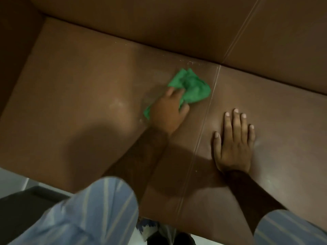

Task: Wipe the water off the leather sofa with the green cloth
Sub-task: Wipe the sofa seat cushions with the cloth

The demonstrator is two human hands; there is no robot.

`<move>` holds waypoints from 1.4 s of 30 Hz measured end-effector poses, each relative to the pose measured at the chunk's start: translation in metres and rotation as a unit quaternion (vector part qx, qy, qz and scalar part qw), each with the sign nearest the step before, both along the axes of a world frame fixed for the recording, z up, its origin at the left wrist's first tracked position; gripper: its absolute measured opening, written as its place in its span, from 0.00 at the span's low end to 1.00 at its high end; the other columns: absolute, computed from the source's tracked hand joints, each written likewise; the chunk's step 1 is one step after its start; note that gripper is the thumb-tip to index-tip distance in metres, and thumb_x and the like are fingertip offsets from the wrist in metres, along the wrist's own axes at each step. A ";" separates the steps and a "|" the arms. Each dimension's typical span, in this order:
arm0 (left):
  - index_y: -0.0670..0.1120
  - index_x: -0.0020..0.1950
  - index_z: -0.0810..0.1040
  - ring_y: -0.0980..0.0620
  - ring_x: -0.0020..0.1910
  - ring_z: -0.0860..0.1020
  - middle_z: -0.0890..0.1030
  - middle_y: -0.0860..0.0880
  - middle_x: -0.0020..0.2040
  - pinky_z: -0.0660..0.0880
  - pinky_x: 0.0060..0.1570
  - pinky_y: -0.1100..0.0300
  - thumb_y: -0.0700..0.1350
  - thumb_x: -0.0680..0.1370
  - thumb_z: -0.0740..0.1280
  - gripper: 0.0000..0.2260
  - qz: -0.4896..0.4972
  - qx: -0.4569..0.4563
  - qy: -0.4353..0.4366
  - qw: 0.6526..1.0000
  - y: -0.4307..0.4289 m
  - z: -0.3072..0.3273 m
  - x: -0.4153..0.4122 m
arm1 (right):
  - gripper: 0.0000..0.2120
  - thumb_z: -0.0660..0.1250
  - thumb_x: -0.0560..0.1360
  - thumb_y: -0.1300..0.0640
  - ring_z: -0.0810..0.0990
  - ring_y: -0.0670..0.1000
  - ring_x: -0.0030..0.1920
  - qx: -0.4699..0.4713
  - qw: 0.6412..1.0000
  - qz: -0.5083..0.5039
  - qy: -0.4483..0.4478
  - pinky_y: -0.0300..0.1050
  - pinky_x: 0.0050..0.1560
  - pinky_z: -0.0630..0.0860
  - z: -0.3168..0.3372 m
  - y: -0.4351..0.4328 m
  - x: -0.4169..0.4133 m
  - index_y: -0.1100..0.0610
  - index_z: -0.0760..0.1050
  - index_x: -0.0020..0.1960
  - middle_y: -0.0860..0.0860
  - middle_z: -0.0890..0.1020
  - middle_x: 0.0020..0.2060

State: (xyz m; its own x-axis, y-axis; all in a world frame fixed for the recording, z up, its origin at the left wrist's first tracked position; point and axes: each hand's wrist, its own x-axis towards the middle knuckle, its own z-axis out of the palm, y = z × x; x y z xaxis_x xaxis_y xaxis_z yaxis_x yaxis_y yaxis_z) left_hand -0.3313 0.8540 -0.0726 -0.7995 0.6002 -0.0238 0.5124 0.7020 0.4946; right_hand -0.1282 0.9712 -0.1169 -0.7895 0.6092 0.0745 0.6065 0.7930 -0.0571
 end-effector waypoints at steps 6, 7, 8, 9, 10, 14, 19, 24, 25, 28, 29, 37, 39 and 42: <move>0.45 0.66 0.78 0.39 0.57 0.80 0.79 0.39 0.63 0.80 0.53 0.47 0.54 0.74 0.60 0.24 0.006 -0.039 0.078 0.996 -0.111 -0.004 -0.013 | 0.32 0.49 0.86 0.43 0.57 0.59 0.85 0.009 1.000 -0.004 0.016 0.62 0.84 0.55 -0.004 0.001 0.001 0.55 0.56 0.86 0.56 0.59 0.85; 0.45 0.67 0.77 0.37 0.58 0.79 0.78 0.38 0.64 0.79 0.54 0.46 0.54 0.74 0.59 0.24 0.082 -0.055 0.082 0.992 -0.118 -0.006 -0.034 | 0.32 0.49 0.86 0.43 0.57 0.59 0.85 0.012 1.000 -0.004 0.018 0.61 0.84 0.54 -0.006 0.001 0.000 0.55 0.56 0.86 0.56 0.59 0.85; 0.46 0.67 0.76 0.36 0.56 0.78 0.77 0.37 0.63 0.78 0.53 0.46 0.53 0.75 0.59 0.23 0.156 -0.061 0.085 0.982 -0.117 -0.008 -0.056 | 0.32 0.49 0.86 0.43 0.57 0.58 0.86 0.014 1.000 -0.004 0.019 0.61 0.84 0.54 -0.007 0.001 0.000 0.55 0.56 0.86 0.56 0.59 0.85; 0.46 0.67 0.75 0.36 0.55 0.78 0.76 0.38 0.63 0.77 0.52 0.46 0.51 0.75 0.61 0.22 0.214 -0.058 0.087 0.971 -0.107 -0.008 -0.074 | 0.32 0.49 0.86 0.43 0.57 0.58 0.86 0.014 1.000 -0.003 0.019 0.61 0.85 0.53 -0.008 0.001 0.000 0.55 0.56 0.86 0.56 0.59 0.86; 0.46 0.68 0.75 0.36 0.56 0.77 0.76 0.38 0.63 0.76 0.53 0.46 0.50 0.76 0.62 0.21 0.245 -0.055 0.091 0.964 -0.091 -0.008 -0.087 | 0.32 0.49 0.86 0.43 0.57 0.58 0.86 0.014 1.000 -0.003 0.019 0.61 0.85 0.53 -0.009 0.002 0.000 0.55 0.56 0.86 0.56 0.59 0.86; 0.43 0.68 0.75 0.38 0.59 0.78 0.77 0.38 0.65 0.74 0.57 0.49 0.49 0.78 0.64 0.20 0.061 -0.019 0.083 0.994 -0.007 -0.008 -0.073 | 0.31 0.49 0.86 0.44 0.57 0.58 0.86 0.010 1.000 -0.002 0.021 0.61 0.85 0.54 -0.007 0.003 0.002 0.55 0.56 0.86 0.56 0.59 0.85; 0.43 0.61 0.81 0.41 0.52 0.83 0.84 0.41 0.56 0.80 0.52 0.52 0.48 0.73 0.71 0.17 -0.208 0.019 0.021 0.978 -0.039 0.004 0.018 | 0.31 0.49 0.86 0.45 0.57 0.58 0.86 0.012 1.000 -0.002 0.018 0.61 0.84 0.54 -0.006 0.003 0.003 0.55 0.55 0.86 0.55 0.59 0.86; 0.42 0.62 0.80 0.40 0.58 0.81 0.82 0.39 0.58 0.75 0.60 0.52 0.53 0.77 0.64 0.20 -0.155 -0.019 0.008 0.988 -0.145 -0.001 -0.001 | 0.31 0.49 0.85 0.46 0.57 0.58 0.86 0.006 1.000 -0.005 0.015 0.61 0.85 0.54 -0.005 0.002 0.001 0.55 0.56 0.86 0.55 0.59 0.86; 0.42 0.63 0.80 0.39 0.59 0.81 0.82 0.38 0.59 0.74 0.61 0.52 0.52 0.77 0.64 0.20 -0.063 -0.018 0.029 0.997 -0.148 -0.003 -0.015 | 0.31 0.49 0.85 0.46 0.57 0.58 0.86 0.007 1.000 -0.007 0.015 0.61 0.85 0.54 -0.006 0.001 0.000 0.55 0.56 0.86 0.55 0.58 0.86; 0.45 0.63 0.80 0.41 0.57 0.79 0.81 0.41 0.59 0.75 0.56 0.53 0.48 0.76 0.65 0.17 0.159 -0.006 0.060 0.985 -0.111 -0.006 -0.054 | 0.31 0.48 0.85 0.45 0.56 0.58 0.86 0.008 1.000 -0.004 0.013 0.61 0.85 0.53 -0.007 0.002 0.000 0.55 0.55 0.86 0.55 0.57 0.86; 0.46 0.64 0.79 0.41 0.57 0.79 0.81 0.41 0.59 0.75 0.55 0.53 0.47 0.76 0.65 0.17 0.192 -0.001 0.063 0.979 -0.093 -0.006 -0.059 | 0.31 0.48 0.85 0.45 0.55 0.58 0.86 0.009 1.000 -0.003 0.011 0.61 0.85 0.53 -0.007 0.003 0.000 0.55 0.54 0.86 0.55 0.57 0.86; 0.48 0.61 0.81 0.42 0.50 0.81 0.83 0.45 0.54 0.78 0.49 0.51 0.53 0.72 0.66 0.19 -0.177 -0.030 -0.008 0.984 -0.111 0.006 0.081 | 0.32 0.49 0.85 0.45 0.55 0.58 0.86 0.000 1.000 -0.008 0.009 0.61 0.85 0.53 -0.004 0.002 0.001 0.54 0.55 0.86 0.55 0.58 0.86; 0.46 0.61 0.80 0.39 0.49 0.81 0.83 0.41 0.53 0.77 0.50 0.49 0.52 0.73 0.65 0.19 -0.155 -0.047 0.003 0.987 -0.152 0.005 0.074 | 0.32 0.49 0.85 0.45 0.55 0.58 0.86 -0.004 1.000 -0.007 0.011 0.62 0.85 0.53 -0.005 0.001 0.002 0.54 0.54 0.86 0.55 0.57 0.86; 0.40 0.63 0.78 0.32 0.52 0.80 0.80 0.32 0.55 0.76 0.53 0.44 0.51 0.74 0.59 0.22 0.048 -0.087 0.063 0.993 -0.186 0.002 0.022 | 0.32 0.49 0.85 0.45 0.55 0.58 0.86 -0.002 1.000 -0.007 0.016 0.62 0.85 0.53 -0.007 0.000 0.001 0.54 0.54 0.86 0.55 0.57 0.86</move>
